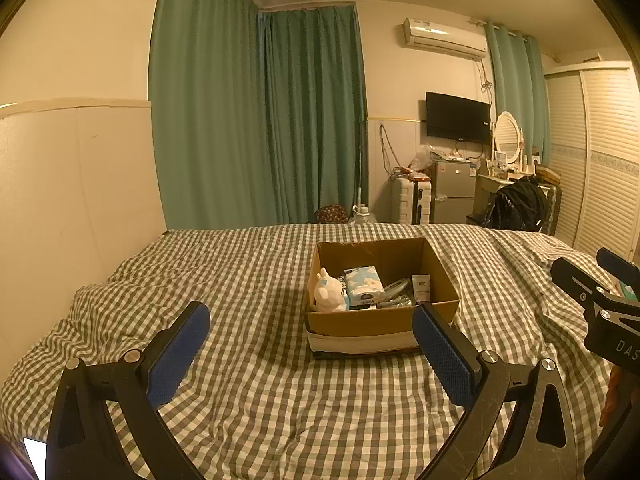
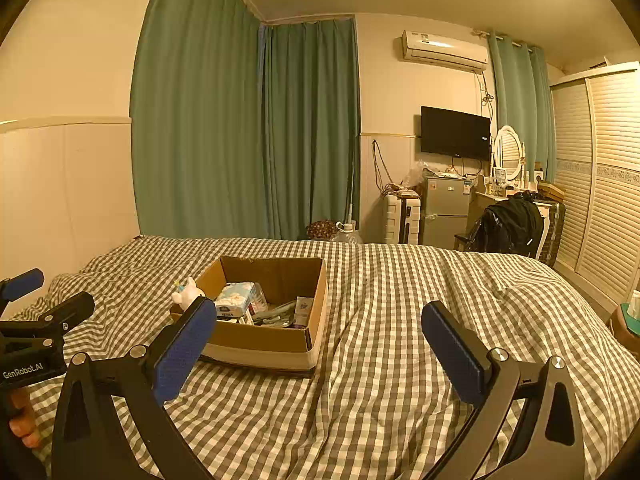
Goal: Organize objects
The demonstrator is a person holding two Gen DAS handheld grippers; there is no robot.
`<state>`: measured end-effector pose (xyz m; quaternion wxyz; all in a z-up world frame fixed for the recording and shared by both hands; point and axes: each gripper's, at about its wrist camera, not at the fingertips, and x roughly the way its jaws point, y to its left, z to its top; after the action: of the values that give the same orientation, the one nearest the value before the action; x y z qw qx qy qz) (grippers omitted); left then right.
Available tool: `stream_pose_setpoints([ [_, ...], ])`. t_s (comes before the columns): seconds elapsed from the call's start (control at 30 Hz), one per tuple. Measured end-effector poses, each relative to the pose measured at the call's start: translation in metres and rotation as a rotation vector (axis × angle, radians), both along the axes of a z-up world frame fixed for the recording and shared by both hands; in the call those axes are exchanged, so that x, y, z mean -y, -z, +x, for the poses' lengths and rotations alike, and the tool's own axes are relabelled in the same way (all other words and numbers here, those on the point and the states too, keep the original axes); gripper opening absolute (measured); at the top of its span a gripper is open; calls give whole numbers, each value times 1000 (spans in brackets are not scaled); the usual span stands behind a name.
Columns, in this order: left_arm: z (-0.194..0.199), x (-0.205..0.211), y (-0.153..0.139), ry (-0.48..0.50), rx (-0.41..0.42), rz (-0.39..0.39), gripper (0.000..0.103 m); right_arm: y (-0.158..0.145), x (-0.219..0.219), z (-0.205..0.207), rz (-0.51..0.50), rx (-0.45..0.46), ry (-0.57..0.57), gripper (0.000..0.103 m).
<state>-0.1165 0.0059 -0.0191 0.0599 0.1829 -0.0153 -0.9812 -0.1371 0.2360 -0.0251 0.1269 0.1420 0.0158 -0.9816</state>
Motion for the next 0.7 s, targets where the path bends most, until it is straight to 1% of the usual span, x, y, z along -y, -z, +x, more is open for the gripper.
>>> stream_pose_setpoints([
  [0.5,2,-4,0,3,-5,-20,103,4,3,-1,3,11,8,103],
  [0.7,1,-2,0,-2,-2,-12,103,5,3,-1,4,12,6,103],
])
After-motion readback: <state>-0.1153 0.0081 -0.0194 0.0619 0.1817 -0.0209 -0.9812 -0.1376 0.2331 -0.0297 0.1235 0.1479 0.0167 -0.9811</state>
